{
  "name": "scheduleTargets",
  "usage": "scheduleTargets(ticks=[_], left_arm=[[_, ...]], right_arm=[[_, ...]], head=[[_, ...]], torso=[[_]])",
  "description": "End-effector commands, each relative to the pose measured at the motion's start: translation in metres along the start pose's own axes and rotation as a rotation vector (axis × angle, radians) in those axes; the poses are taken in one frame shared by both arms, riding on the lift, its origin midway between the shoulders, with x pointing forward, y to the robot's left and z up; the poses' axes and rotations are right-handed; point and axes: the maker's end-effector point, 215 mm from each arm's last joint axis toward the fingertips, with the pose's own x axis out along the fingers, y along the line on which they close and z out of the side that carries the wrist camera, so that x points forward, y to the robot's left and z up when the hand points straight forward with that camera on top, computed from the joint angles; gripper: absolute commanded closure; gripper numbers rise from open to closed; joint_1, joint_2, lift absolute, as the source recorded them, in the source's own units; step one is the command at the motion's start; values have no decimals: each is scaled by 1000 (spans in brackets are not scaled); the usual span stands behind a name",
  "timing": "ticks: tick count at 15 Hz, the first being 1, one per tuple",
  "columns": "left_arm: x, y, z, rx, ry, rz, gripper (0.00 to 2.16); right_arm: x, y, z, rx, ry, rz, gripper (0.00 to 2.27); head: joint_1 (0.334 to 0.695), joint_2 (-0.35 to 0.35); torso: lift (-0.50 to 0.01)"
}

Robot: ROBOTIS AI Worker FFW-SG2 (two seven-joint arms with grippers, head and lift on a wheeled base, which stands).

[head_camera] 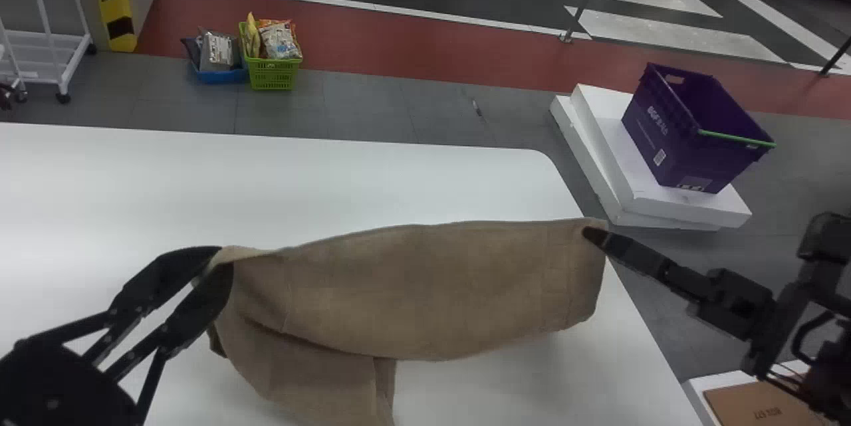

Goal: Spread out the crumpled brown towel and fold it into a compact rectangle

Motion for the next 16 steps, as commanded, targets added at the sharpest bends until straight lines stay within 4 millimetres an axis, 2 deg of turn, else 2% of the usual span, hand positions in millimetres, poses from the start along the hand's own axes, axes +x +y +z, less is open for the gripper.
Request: scheduleTargets(ticks=[1, 4, 5, 6, 7, 8, 10, 12, 13, 14, 16], left_arm=[[15, 22, 12, 14, -4, 25, 994], [17, 81, 8, 16, 38, 108, 994], [15, 106, 6, 18, 53, 146, 994], [16, 122, 3, 7, 74, 162, 994], [18, 137, 7, 10, 75, 181, 991], [23, 148, 9, 15, 85, 194, 991], [31, 168, 18, 27, 93, 222, 991], [36, 187, 26, 40, 102, 255, 991], [37, 192, 28, 42, 104, 263, 991], [35, 196, 29, 38, 114, 276, 991], [27, 195, 47, 48, 90, 280, 991]], right_arm=[[23, 11, 11, 2, 4, 51, 1261], [38, -4, 41, 14, -44, 13, 1261], [41, -10, 55, 16, -62, -2, 1261], [44, -13, 66, 18, -75, -4, 1261], [49, -15, 76, 17, -78, 1, 1261], [59, -14, 86, 10, -74, 2, 1261], [84, -14, 106, 6, -64, 7, 1261], [99, -12, 134, 11, -85, 17, 1261], [103, -11, 145, 16, -96, 28, 1261], [107, -6, 153, 11, -100, 43, 1261], [114, 3, 152, 1, -82, 67, 1261]], head=[[695, -350], [695, -345], [695, -312], [695, -294], [690, -279], [663, -252], [632, -228], [600, -205], [564, -188], [546, -181], [522, -171]], torso=[[-127], [-127], [-127], [-127], [-127], [-127], [-127], [-127], [-127], [-127], [-127]])
